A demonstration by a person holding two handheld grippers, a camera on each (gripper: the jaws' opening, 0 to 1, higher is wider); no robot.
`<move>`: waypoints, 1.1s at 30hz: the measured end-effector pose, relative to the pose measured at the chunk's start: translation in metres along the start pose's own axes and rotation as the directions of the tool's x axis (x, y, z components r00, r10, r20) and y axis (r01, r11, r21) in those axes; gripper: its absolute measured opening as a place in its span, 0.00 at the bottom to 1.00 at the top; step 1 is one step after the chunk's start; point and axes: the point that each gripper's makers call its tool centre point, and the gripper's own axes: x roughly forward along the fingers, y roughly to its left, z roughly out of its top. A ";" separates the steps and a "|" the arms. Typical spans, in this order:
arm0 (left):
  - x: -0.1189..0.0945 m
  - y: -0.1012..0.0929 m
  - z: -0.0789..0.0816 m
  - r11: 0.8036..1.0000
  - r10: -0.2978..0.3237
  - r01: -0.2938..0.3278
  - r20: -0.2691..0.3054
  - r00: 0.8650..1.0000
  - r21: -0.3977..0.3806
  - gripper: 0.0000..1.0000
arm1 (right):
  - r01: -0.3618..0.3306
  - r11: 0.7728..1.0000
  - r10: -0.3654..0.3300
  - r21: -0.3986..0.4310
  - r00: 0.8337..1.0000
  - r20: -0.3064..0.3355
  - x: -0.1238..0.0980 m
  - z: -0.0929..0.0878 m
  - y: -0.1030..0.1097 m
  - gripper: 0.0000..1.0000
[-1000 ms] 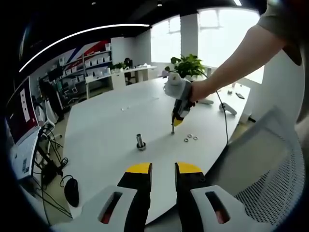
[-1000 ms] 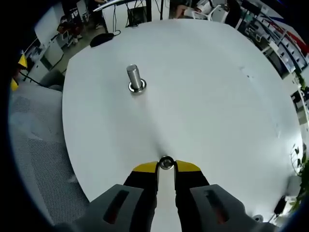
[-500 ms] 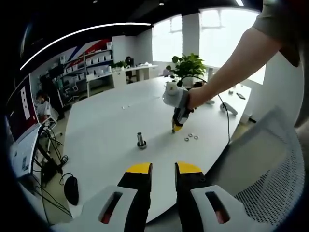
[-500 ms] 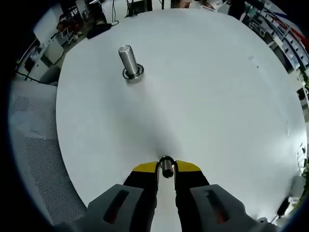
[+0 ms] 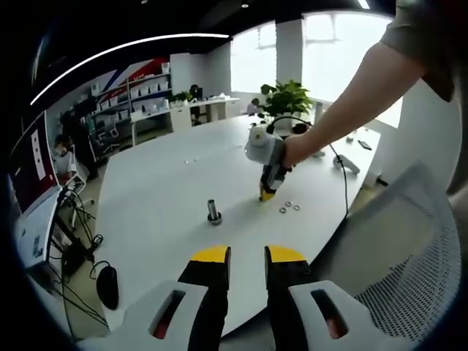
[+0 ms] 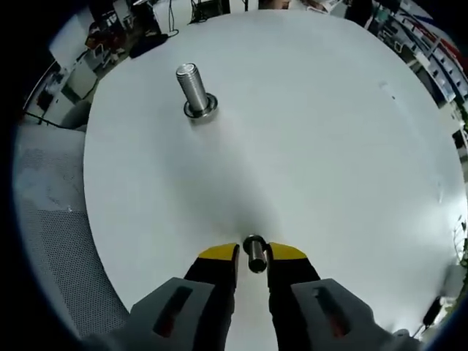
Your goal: Place the washer onto the threaded stud by aligning its center hole with the stud, sliding it down to the base, and recovering from edge contact or off-axis alignment until the washer reaches the visible bottom stop.
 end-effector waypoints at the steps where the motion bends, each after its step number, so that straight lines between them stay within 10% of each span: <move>1: 0.000 0.000 0.000 1.000 0.000 0.000 0.001 1.000 0.000 0.16 | 0.003 1.000 -0.003 0.000 1.000 0.002 -0.001 0.000 0.000 0.21; 33: -0.001 0.000 0.002 0.999 0.015 -0.015 0.003 1.000 0.037 0.16 | 0.015 0.998 -0.014 0.058 1.000 -0.019 -0.037 -0.077 0.017 0.22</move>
